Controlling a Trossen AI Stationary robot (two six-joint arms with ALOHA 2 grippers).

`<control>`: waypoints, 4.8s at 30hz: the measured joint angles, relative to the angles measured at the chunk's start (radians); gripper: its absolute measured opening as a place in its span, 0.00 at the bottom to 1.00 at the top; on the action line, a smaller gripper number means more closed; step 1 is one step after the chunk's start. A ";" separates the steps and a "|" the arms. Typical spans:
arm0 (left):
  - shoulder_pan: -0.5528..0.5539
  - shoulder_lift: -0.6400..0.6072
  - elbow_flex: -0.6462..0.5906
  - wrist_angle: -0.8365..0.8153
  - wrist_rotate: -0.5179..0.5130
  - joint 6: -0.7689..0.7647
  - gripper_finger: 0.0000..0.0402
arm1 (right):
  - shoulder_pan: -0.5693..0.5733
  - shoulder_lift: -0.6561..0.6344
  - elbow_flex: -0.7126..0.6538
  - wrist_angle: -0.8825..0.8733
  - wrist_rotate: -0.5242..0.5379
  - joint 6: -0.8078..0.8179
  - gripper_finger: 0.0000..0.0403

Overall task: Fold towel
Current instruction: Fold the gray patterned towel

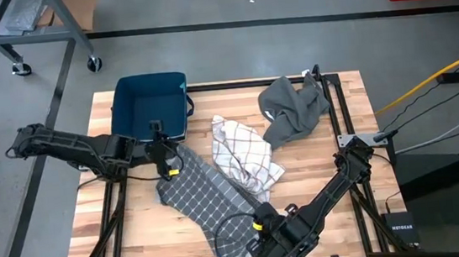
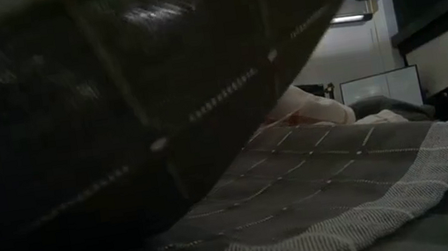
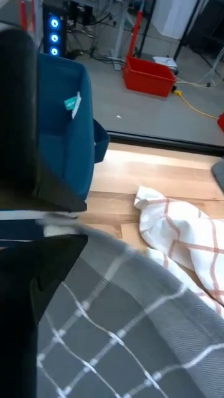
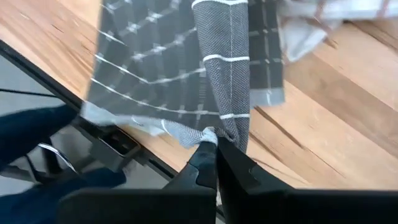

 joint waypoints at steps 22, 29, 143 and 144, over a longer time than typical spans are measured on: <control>0.048 0.043 0.000 -0.018 0.270 -0.162 0.31 | -0.040 0.000 -0.141 -0.010 -0.107 0.025 0.36; 0.047 0.043 0.000 -0.057 0.330 -0.173 0.26 | -0.040 0.000 -0.146 -0.046 -0.055 0.038 0.31; -0.221 0.417 -0.154 0.181 0.803 -0.332 0.25 | -0.020 0.177 -0.336 0.451 0.112 0.576 0.27; -0.242 0.417 -0.154 0.183 0.805 -0.352 0.25 | -0.026 0.177 -0.336 0.457 0.135 0.564 0.27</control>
